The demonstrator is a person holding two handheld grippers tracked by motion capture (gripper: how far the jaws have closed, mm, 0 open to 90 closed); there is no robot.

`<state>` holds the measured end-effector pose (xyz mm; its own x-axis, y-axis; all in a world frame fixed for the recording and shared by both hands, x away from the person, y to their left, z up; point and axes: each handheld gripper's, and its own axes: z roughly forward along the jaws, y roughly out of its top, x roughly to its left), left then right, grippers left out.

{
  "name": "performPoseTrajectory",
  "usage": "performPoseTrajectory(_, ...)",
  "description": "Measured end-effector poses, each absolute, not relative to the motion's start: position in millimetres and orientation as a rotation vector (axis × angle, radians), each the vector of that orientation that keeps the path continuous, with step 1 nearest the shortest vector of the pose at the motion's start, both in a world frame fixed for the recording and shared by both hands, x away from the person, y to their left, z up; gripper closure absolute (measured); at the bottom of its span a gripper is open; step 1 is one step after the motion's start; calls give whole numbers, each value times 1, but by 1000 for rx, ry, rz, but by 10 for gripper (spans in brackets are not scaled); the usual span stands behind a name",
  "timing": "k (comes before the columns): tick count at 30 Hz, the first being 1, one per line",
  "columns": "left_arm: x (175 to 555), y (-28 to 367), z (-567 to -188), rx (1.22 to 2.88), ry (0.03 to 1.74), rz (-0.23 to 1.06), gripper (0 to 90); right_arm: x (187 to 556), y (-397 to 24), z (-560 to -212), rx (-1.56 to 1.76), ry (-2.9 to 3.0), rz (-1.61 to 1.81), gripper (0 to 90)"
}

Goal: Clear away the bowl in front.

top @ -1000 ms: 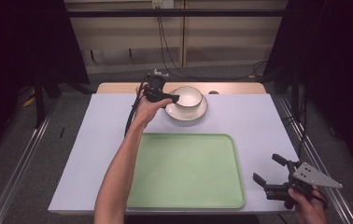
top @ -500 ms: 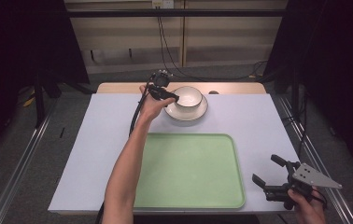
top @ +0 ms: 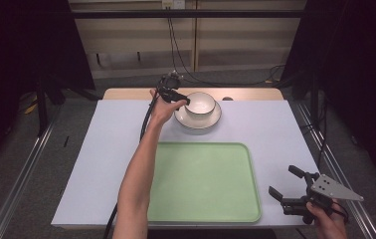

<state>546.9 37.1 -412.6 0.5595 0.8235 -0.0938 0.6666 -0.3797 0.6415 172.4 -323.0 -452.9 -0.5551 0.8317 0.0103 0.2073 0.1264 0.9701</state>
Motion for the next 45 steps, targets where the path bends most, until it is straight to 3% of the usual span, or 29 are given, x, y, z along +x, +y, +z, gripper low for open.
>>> performPoseTrajectory(6,554,34,-422,2182,1241,306,368,172,-323,-453,999,1855,1458,15)
performPoseTrajectory(16,561,20,-434,2208,1283,228,505,173,-323,-453,1001,1862,1468,16)
performPoseTrajectory(22,564,21,-439,2217,1320,137,534,173,-323,-454,999,1861,1466,16)
performPoseTrajectory(24,565,22,-438,2226,1320,133,574,173,-323,-454,1003,1866,1459,16)
performPoseTrajectory(27,564,19,-439,2242,1321,137,703,173,-323,-454,1002,1861,1460,15)
performPoseTrajectory(33,566,24,-440,2206,1358,110,776,172,-322,-453,1006,1863,1456,15)
performPoseTrajectory(45,568,26,-444,2127,1393,96,813,172,-323,-453,1010,1854,1455,16)
